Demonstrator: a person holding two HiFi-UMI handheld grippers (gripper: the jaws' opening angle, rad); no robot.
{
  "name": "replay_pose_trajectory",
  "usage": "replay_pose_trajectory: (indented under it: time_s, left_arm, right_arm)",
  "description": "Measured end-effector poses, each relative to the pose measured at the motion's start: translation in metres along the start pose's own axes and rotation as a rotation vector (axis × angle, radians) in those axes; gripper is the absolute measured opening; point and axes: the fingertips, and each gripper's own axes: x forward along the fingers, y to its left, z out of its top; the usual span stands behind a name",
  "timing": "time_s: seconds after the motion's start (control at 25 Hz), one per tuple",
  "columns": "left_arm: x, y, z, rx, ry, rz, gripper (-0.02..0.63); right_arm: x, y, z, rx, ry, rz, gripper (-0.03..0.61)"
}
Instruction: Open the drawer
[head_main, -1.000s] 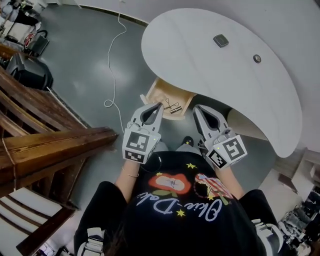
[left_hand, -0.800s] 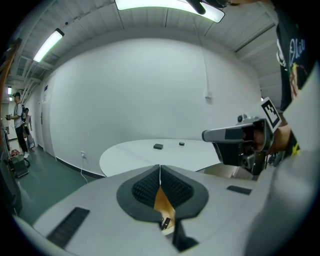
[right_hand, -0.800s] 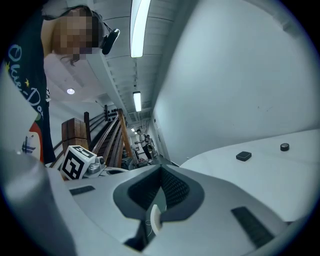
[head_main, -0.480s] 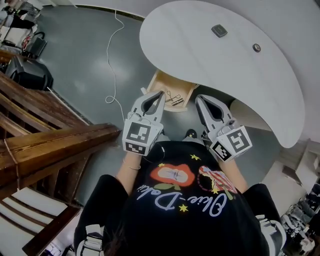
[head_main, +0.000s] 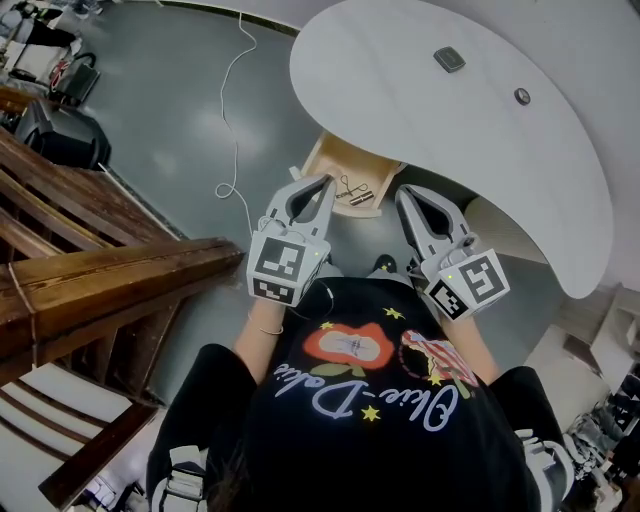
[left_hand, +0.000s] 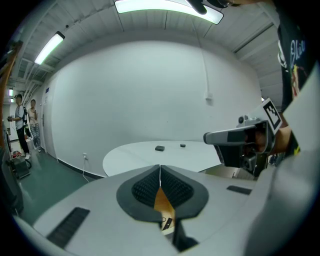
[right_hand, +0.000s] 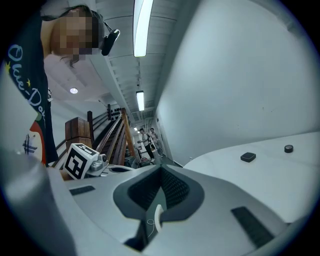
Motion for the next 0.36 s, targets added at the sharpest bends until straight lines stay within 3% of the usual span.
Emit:
replay_pose_trajectory:
  time_s: [0.36]
  left_arm:
    - [-0.005, 0.004, 0.008, -0.018, -0.001, 0.003, 0.006]
  right_arm:
    - [0.003, 0.010, 0.010, 0.010, 0.000, 0.021, 0.000]
